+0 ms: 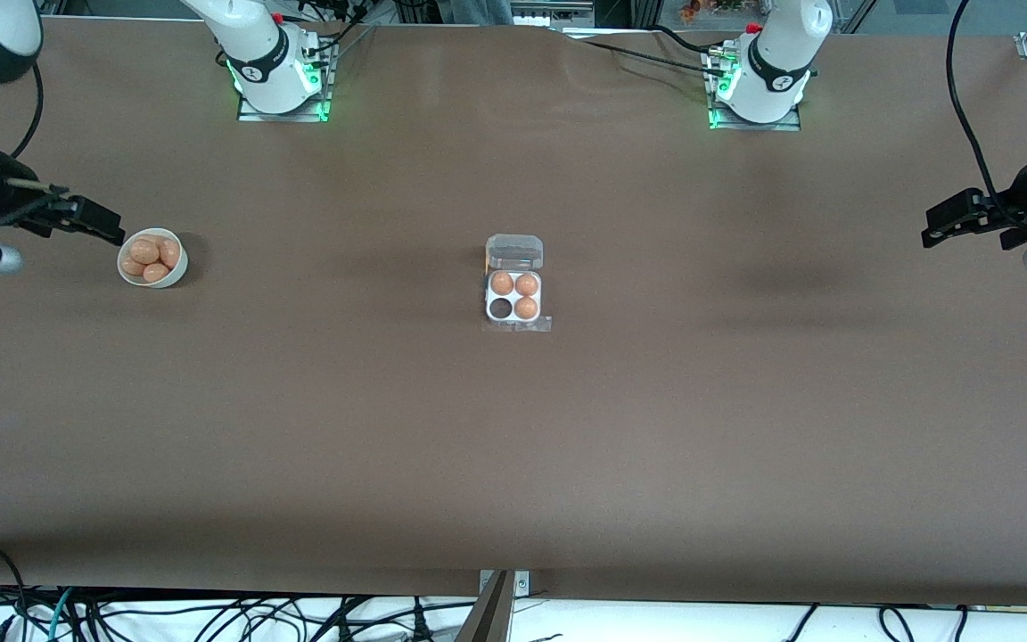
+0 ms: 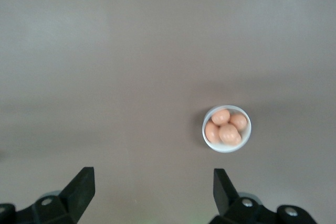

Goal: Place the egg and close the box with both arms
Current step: 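Move the right gripper down over the white egg bowl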

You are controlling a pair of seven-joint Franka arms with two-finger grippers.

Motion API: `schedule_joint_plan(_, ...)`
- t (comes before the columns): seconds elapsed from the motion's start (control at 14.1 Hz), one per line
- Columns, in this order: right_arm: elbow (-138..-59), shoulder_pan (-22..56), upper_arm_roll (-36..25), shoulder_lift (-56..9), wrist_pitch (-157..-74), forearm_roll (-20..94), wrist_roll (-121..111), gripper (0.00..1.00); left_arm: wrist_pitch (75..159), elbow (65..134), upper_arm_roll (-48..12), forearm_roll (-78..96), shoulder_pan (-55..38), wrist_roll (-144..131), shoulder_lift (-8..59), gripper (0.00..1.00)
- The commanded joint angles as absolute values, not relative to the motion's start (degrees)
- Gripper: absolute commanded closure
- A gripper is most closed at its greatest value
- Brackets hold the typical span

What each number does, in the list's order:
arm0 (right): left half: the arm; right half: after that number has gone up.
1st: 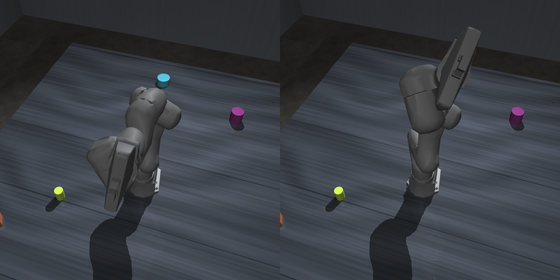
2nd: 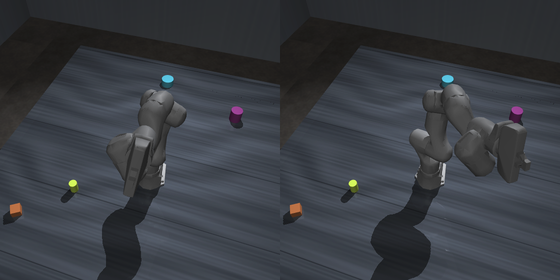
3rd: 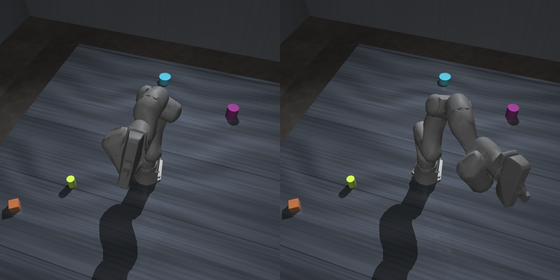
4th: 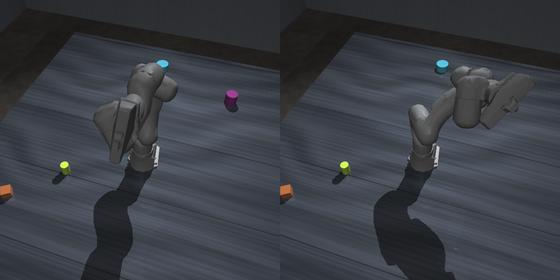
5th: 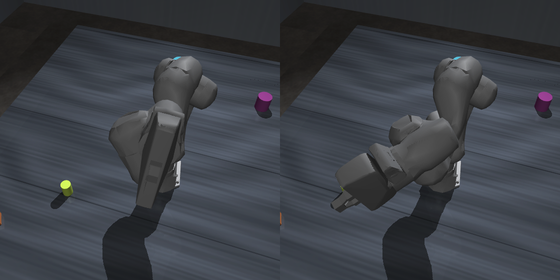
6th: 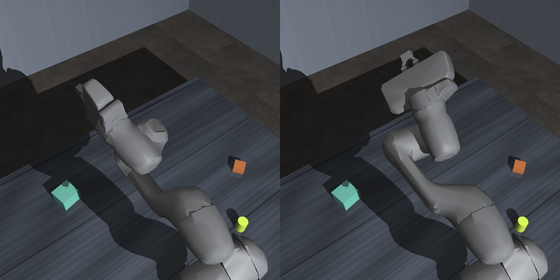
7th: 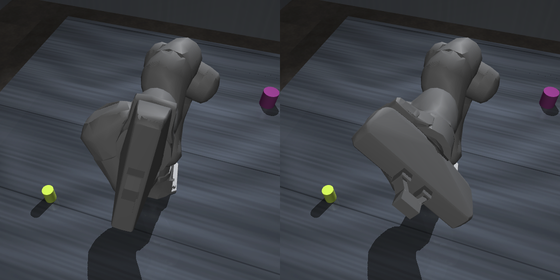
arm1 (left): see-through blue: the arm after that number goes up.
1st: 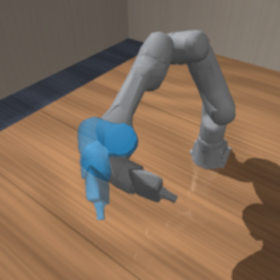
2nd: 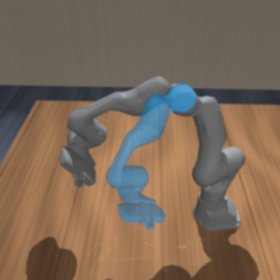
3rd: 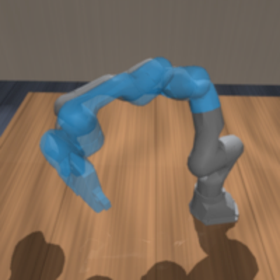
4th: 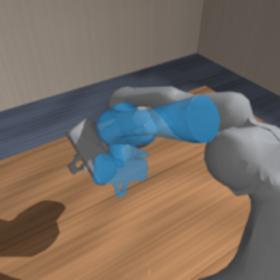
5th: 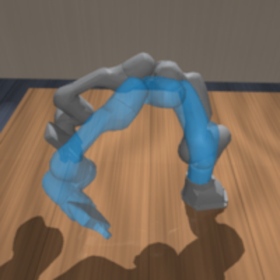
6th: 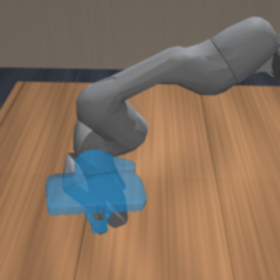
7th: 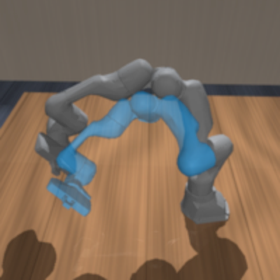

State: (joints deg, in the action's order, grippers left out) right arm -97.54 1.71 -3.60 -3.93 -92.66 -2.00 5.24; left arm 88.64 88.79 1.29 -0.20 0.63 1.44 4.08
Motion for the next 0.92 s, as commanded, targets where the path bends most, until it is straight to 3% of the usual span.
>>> schedule_joint_plan(0.0,-97.4,-0.6,-3.6,-8.9,-90.9,-3.3,3.9,0.00,87.4,87.2,1.3,-0.7,0.4,1.8,4.6,0.00)
schedule_joint_plan(0.21,-102.4,-0.8,-4.8,-11.0,-97.4,-6.1,3.4,0.00,87.4,87.2,1.3,-0.7,0.4,1.9,4.6,0.00)
schedule_joint_plan(0.64,-123.8,-0.8,-7.8,-5.2,-119.6,-8.7,0.3,0.00,87.4,87.2,1.3,-0.7,0.4,1.8,4.7,0.00)
schedule_joint_plan(0.85,-131.4,-0.8,-12.3,-4.4,-130.7,-10.9,-4.8,0.00,87.4,87.2,1.3,-0.7,0.4,1.8,4.7,0.00)
